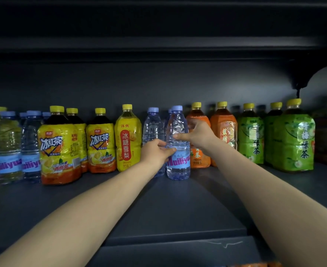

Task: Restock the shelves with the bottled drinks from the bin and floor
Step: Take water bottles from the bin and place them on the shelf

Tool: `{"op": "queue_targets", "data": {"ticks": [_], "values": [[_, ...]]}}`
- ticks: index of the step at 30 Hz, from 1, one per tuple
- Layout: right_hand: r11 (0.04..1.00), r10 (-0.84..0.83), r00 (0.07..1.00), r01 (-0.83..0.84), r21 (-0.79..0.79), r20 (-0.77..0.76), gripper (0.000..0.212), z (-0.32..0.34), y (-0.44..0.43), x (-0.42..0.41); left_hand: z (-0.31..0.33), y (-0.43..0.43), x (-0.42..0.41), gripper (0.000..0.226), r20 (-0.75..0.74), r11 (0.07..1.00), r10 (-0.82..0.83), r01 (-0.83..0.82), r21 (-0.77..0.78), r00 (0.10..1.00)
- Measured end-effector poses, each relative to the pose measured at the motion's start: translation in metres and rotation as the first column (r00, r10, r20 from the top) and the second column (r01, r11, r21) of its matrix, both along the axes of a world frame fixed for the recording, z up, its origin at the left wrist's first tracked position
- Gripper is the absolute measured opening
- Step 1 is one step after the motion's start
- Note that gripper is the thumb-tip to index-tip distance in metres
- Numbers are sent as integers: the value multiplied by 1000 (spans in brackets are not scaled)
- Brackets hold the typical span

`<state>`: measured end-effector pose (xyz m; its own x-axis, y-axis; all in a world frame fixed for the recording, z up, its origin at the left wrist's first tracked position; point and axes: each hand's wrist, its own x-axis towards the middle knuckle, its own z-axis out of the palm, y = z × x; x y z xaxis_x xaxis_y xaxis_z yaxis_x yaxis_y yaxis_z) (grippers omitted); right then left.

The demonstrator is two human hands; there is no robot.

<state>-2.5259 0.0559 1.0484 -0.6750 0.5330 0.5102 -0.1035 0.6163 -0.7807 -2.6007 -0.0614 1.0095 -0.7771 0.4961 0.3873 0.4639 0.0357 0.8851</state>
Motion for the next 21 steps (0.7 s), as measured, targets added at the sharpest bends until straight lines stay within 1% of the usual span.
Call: {"op": "queue_targets", "data": {"ticks": [5,9,11,13,15,19,21], "values": [[997,-66,997,65,48,27,66,0,5,-8,0,9,-4,36,-75,994,98,-101,-31,992],[989,-113,993,108,104,46,66,1,1,-9,0,11,-7,36,-181,977,185,-200,-72,966],[995,-66,995,60,78,74,64,1,2,-6,1,11,-6,36,-204,970,215,-234,-73,955],[999,34,994,-33,-13,99,64,2,4,0,1,12,-7,34,-214,964,232,-253,-76,949],[997,65,993,-61,-42,102,67,1,6,1,0,13,-9,34,-218,963,237,-259,-78,947],[995,-55,995,48,84,82,67,-2,7,-6,-4,17,-12,32,-228,966,226,-249,-74,947],[991,-86,994,77,113,71,65,-5,7,-10,-7,20,-15,33,-217,971,207,-227,-71,954]]}}
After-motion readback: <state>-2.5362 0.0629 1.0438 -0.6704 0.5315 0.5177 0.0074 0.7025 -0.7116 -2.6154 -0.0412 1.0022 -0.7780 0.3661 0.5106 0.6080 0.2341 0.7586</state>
